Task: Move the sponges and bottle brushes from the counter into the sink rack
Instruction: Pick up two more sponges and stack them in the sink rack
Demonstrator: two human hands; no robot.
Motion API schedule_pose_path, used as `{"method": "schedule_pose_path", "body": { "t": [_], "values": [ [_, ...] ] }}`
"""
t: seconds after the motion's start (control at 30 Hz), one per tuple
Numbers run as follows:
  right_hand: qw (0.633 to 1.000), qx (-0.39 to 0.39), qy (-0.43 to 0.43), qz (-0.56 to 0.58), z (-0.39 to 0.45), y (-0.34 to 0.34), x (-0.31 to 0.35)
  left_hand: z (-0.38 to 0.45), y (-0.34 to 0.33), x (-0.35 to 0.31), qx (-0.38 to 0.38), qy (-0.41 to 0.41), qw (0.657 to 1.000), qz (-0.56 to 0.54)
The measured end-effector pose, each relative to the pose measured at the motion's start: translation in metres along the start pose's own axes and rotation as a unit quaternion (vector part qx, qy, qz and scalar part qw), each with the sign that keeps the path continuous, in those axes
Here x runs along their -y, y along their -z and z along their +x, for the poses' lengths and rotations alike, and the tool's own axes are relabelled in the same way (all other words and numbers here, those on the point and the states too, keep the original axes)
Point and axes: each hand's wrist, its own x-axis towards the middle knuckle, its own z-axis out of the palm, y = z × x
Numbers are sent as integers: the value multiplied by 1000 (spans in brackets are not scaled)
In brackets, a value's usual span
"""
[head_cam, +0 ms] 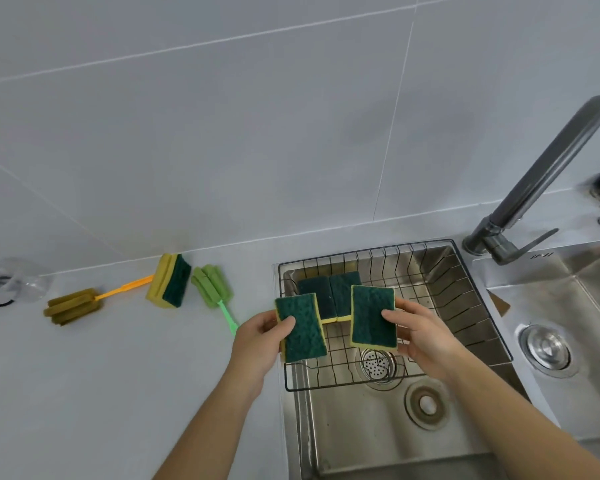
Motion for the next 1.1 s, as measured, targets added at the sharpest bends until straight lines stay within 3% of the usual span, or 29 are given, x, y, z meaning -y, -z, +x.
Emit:
{"method": "schedule_pose_path", "body": {
  "t": [0.37,0.63,0.8,0.93,1.0,1.1],
  "values": [
    [993,-16,0,-118,71,1,17,67,-49,-13,-56,-2,995,86],
    [979,-41,1,-198,103,-5,19,99,-57,-3,-58,-22,980,189],
    [964,-53,24,-258,106,-11,19,105,-60,0,-43,-95,941,321],
    [932,-54,72,-351,100,-16,20,104,-55,-3,-24,-124,884,451],
    [907,-56,104,-405,97,-17,23,104,-50,-7,-16,-148,852,502],
    [838,-34,183,-514,91,-19,32,103,-44,-17,50,-223,818,527]
  ]
}}
